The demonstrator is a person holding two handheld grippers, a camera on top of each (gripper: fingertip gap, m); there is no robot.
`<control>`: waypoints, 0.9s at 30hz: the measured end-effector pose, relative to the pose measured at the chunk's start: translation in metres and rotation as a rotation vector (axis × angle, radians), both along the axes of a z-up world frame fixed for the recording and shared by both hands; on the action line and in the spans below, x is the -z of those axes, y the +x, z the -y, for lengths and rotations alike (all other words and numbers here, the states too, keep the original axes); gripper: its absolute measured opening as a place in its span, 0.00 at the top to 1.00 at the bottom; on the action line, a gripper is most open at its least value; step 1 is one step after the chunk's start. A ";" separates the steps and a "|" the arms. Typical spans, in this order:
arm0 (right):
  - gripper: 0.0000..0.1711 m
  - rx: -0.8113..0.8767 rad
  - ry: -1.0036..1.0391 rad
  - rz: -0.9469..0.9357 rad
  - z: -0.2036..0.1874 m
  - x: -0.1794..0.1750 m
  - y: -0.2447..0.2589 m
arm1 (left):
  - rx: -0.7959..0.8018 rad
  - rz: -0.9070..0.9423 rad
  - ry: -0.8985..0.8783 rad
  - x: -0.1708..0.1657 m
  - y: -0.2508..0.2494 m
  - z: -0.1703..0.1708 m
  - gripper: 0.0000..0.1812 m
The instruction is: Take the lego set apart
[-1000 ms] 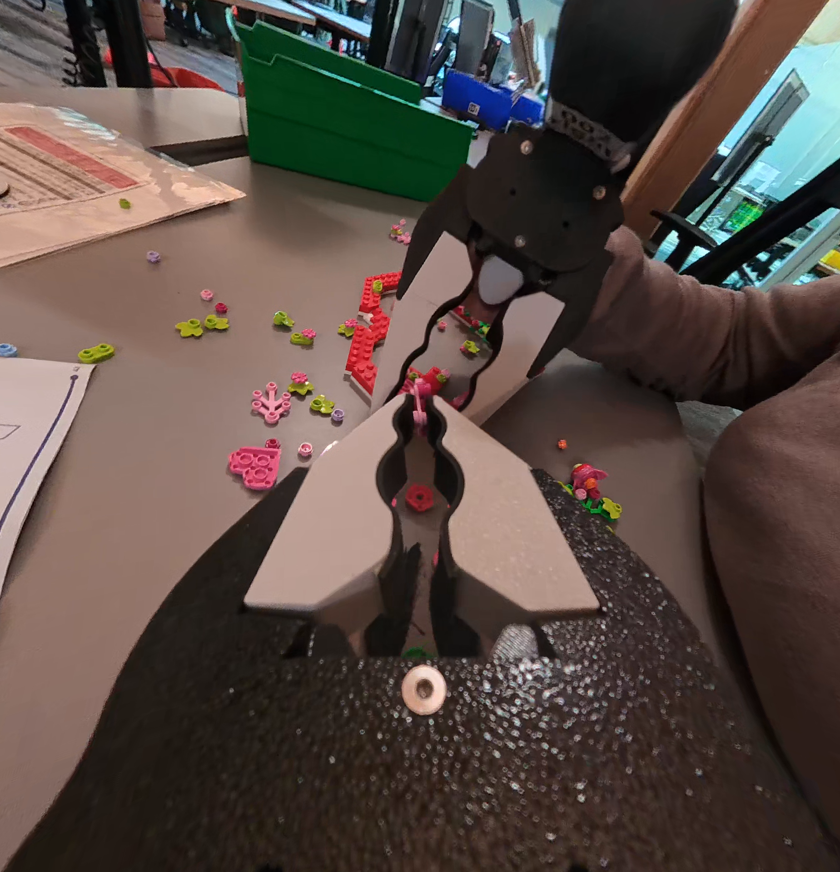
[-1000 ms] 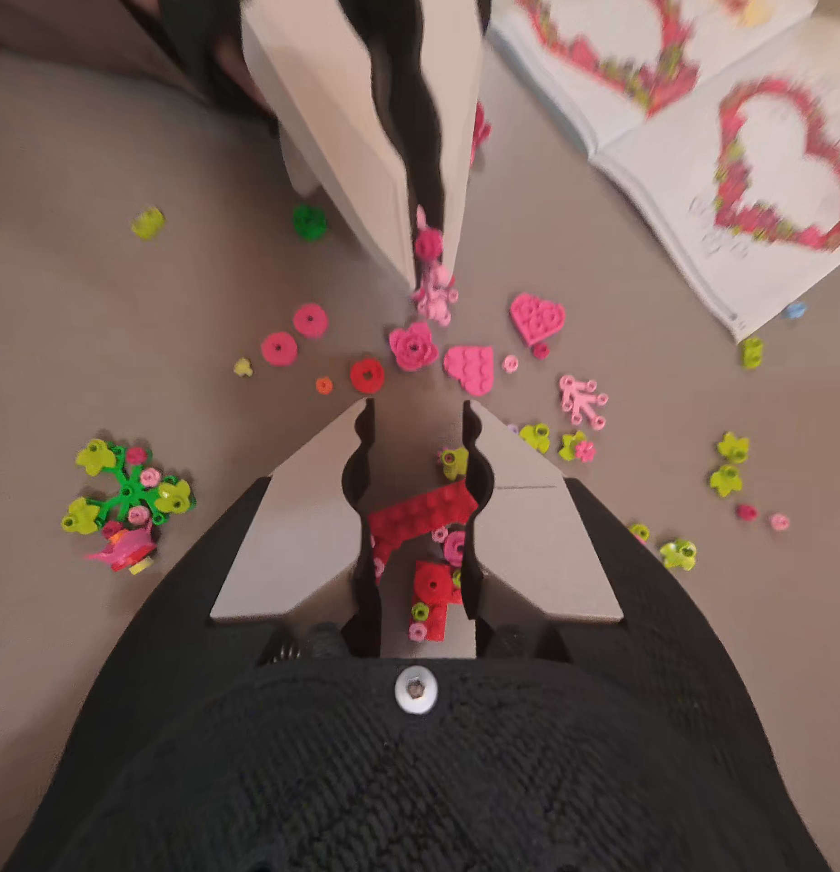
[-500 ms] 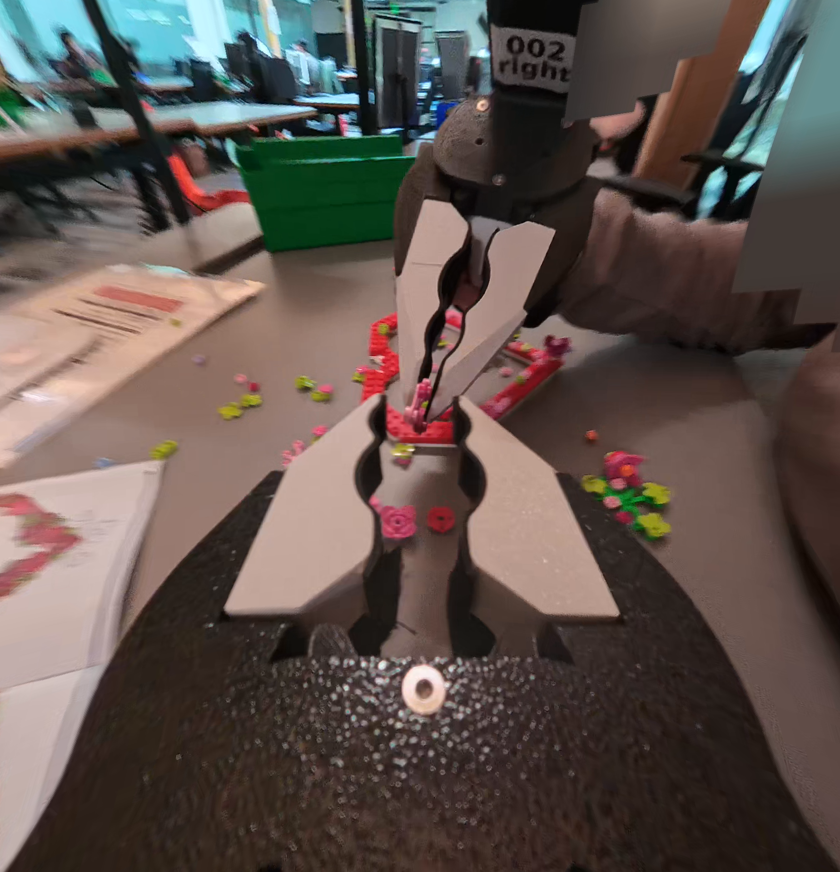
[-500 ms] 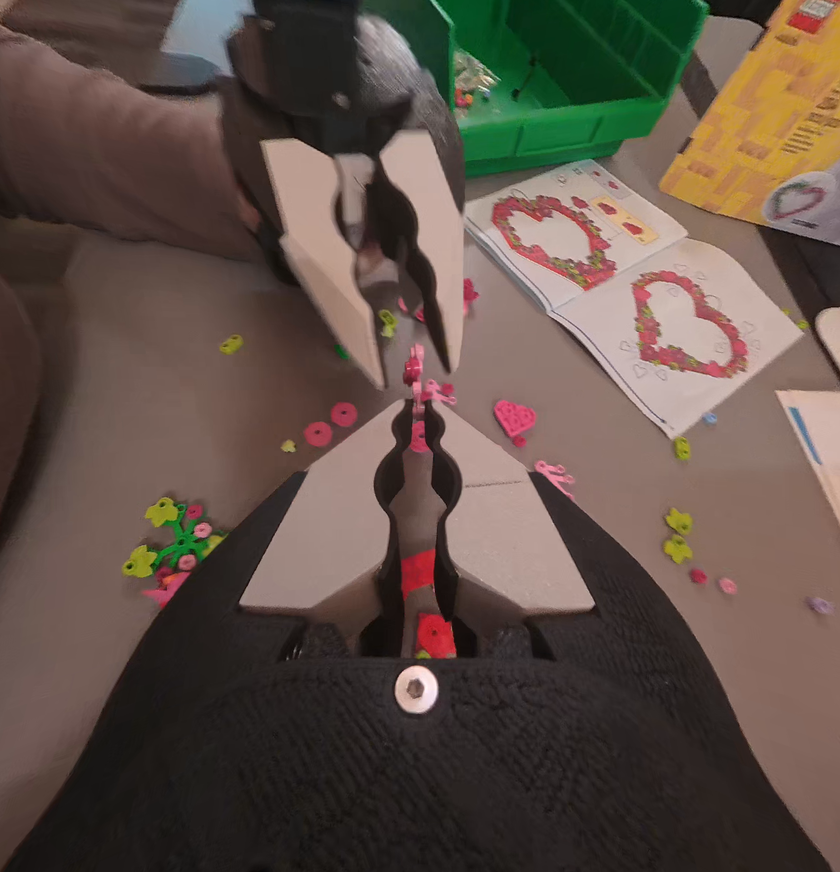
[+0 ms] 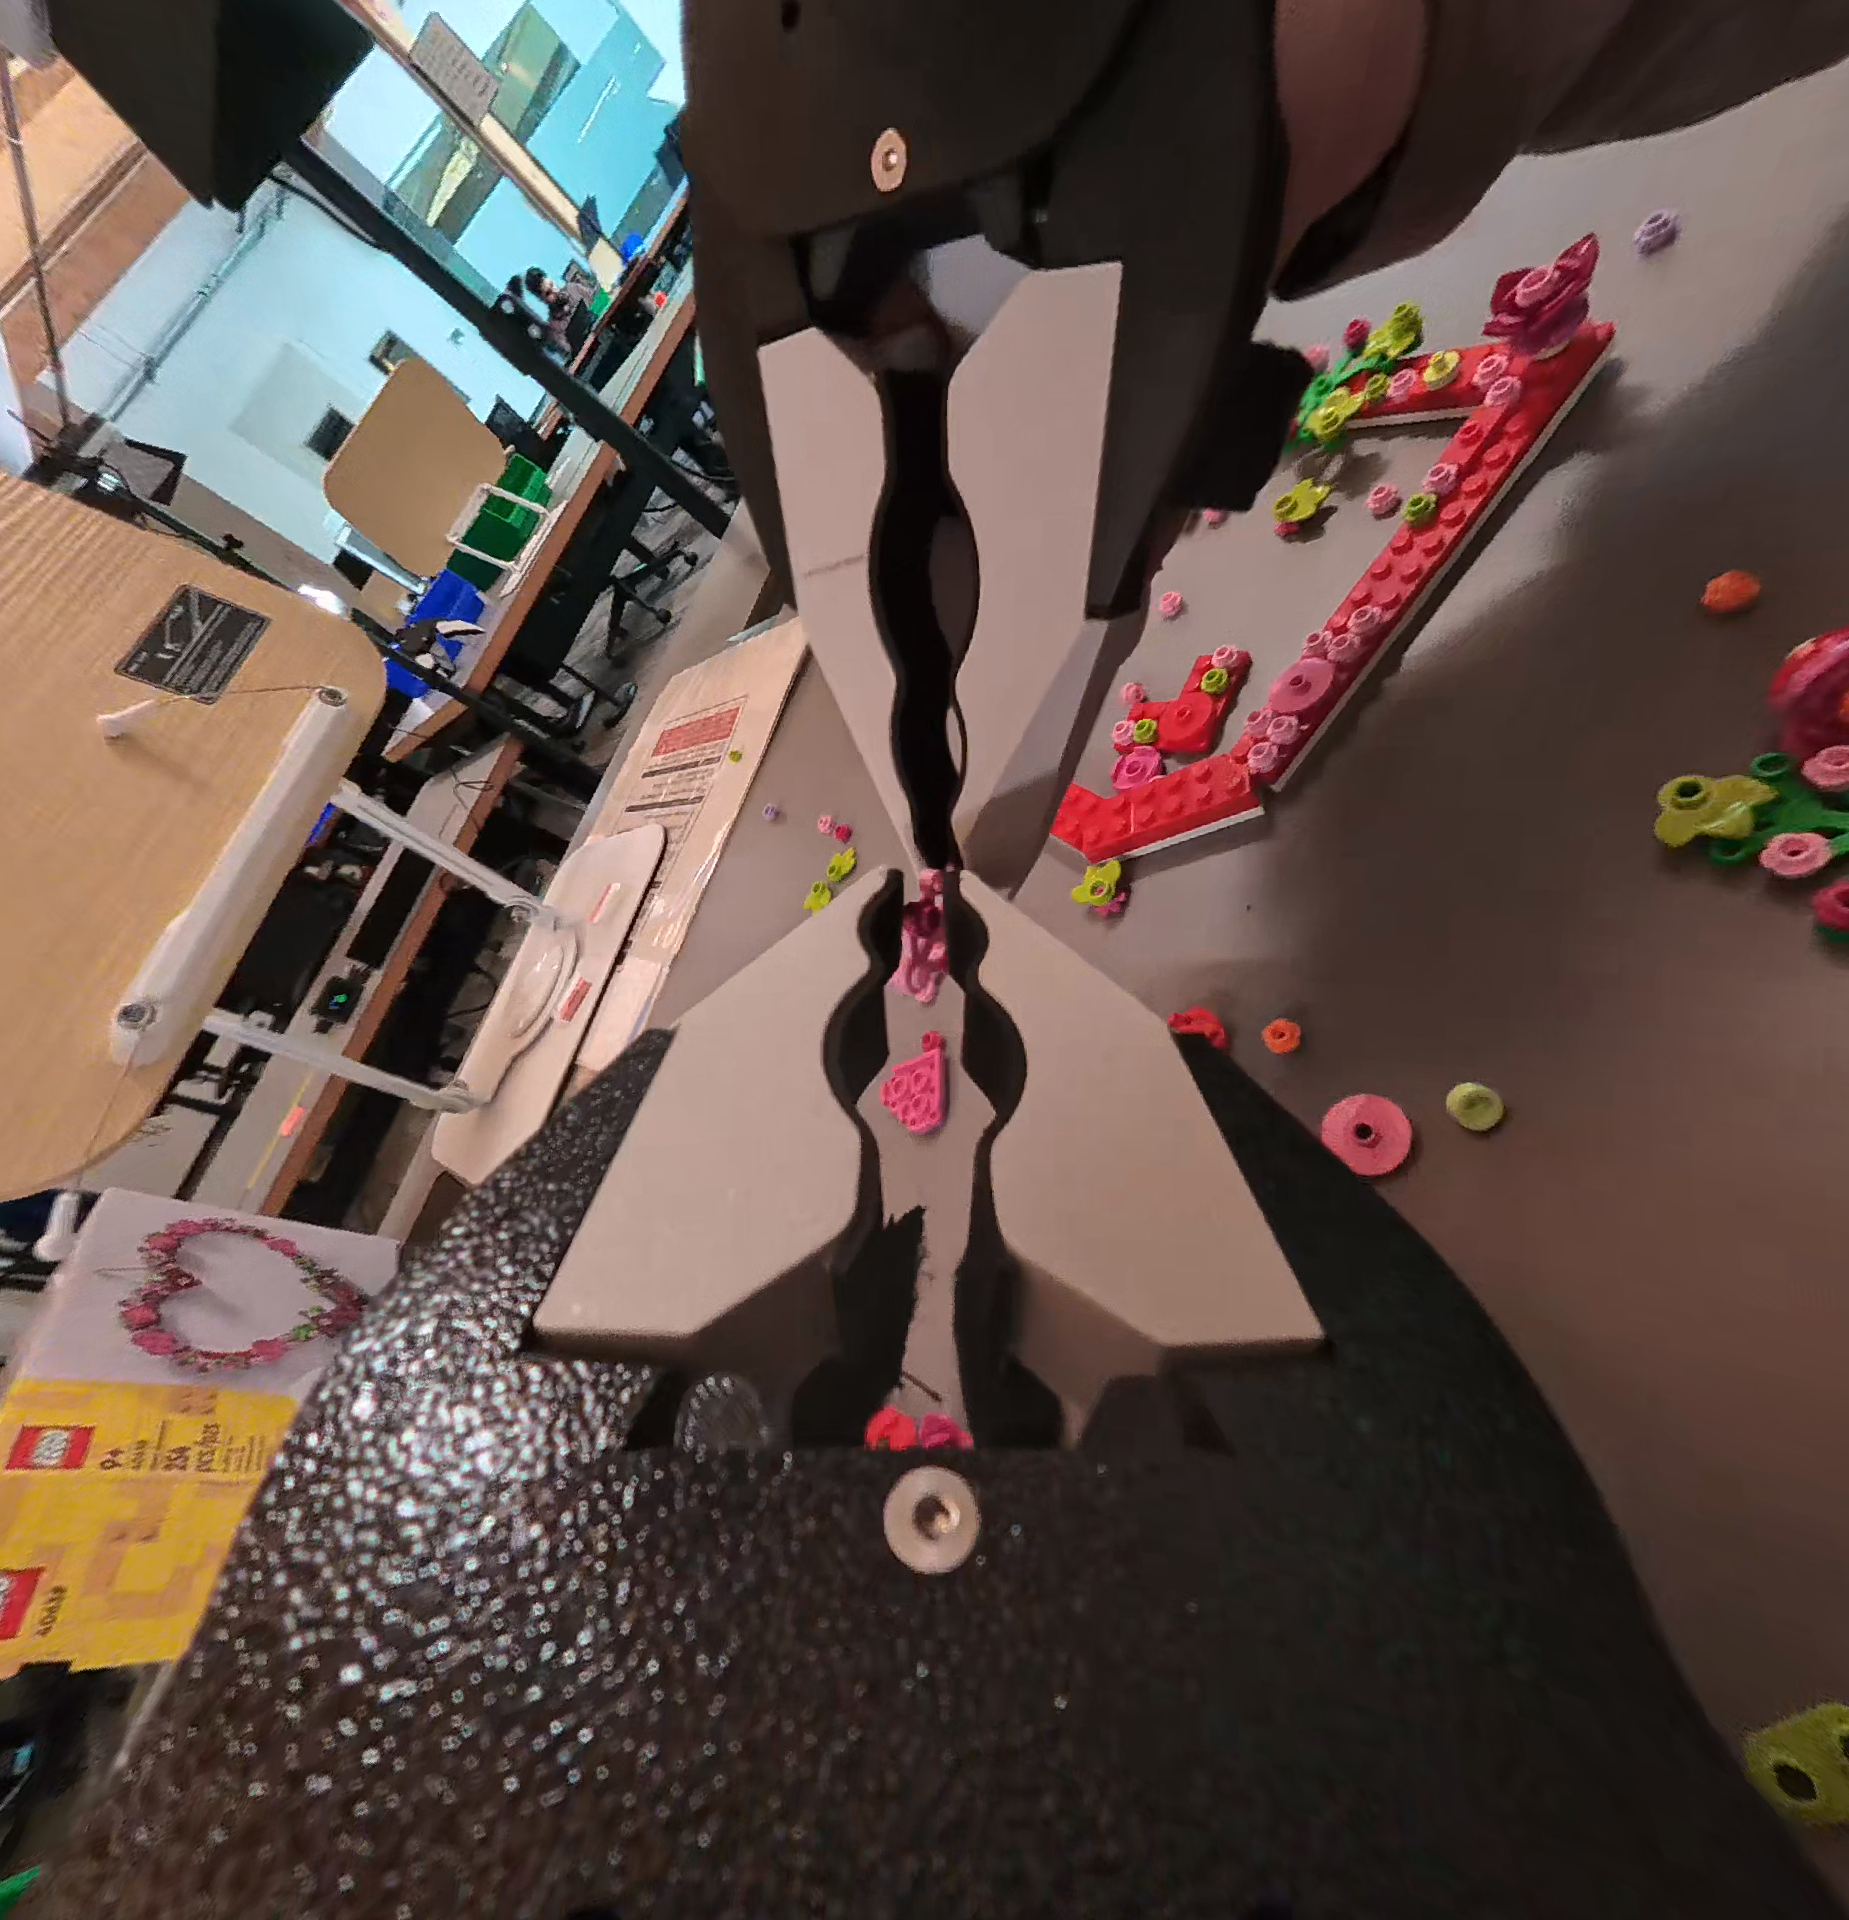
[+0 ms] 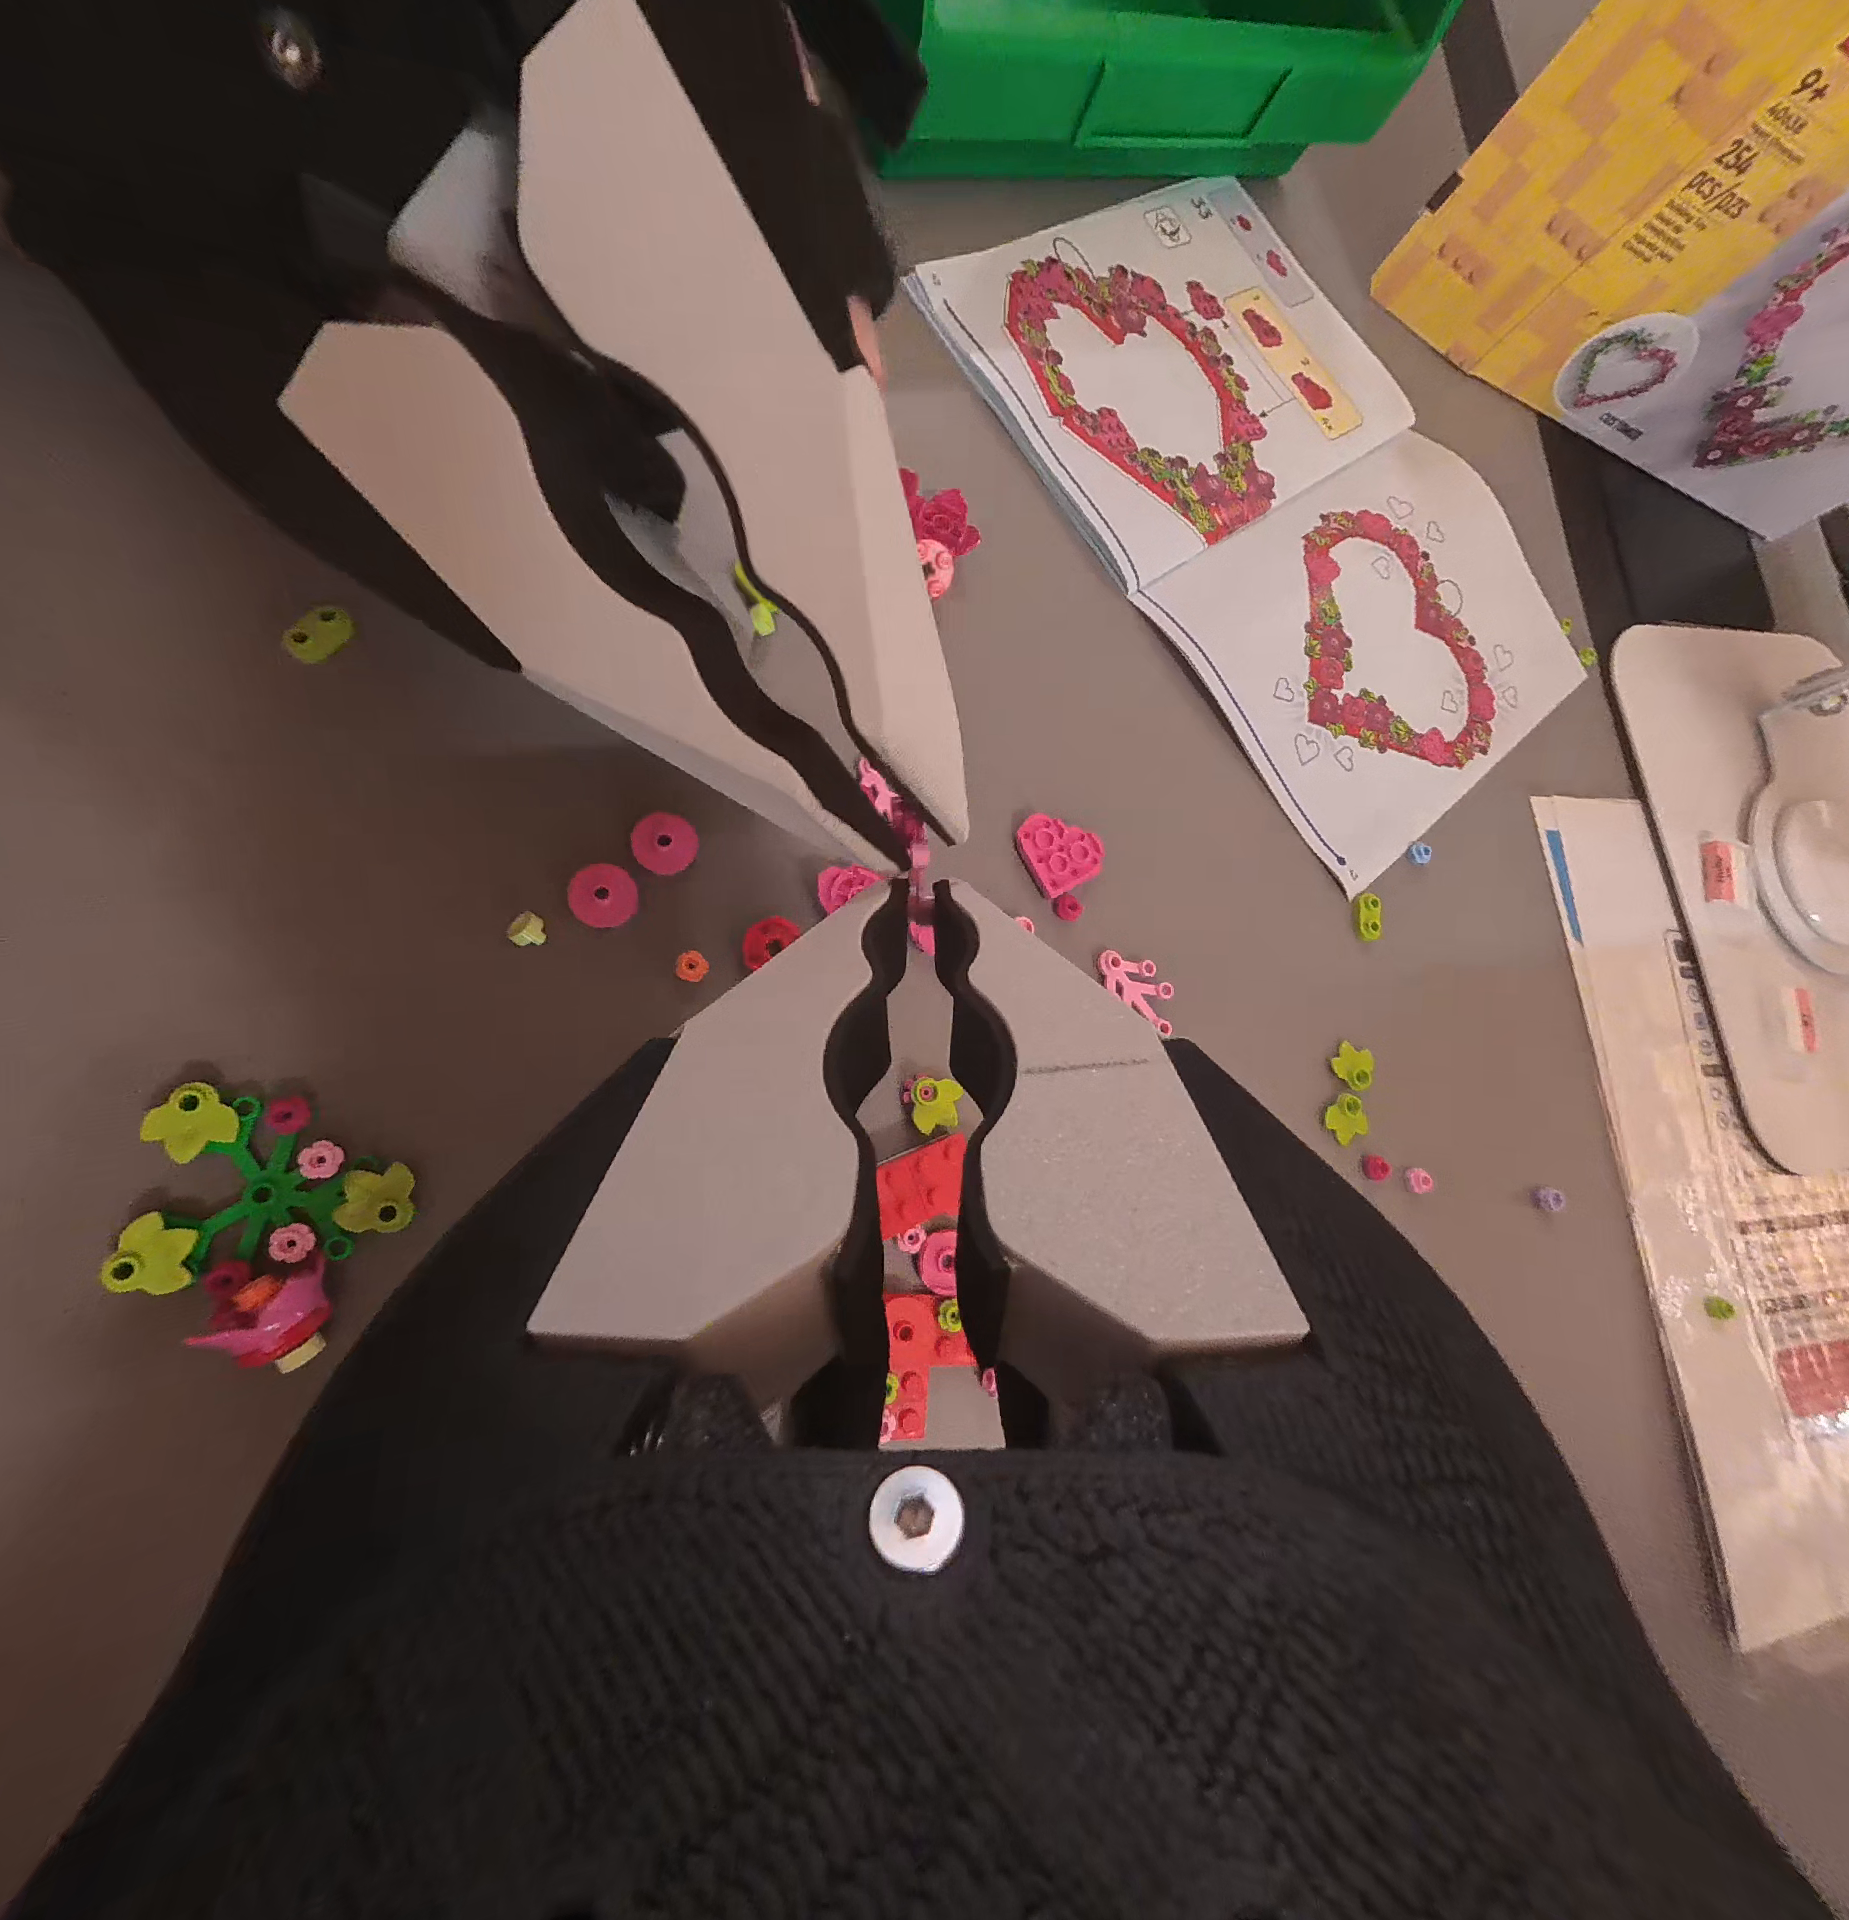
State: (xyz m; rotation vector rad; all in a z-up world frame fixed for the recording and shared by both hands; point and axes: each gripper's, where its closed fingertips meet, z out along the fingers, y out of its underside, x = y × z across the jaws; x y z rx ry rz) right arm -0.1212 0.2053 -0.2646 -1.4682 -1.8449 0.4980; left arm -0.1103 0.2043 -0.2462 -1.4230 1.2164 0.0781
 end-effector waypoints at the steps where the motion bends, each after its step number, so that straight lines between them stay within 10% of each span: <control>1: 0.98 0.006 -0.010 -0.004 -0.001 0.000 0.000 | -0.012 -0.013 0.009 0.000 0.000 -0.001 0.98; 27: 0.98 0.164 -0.077 -0.117 -0.019 -0.009 -0.007 | -0.111 -0.170 0.201 -0.007 -0.012 -0.010 0.98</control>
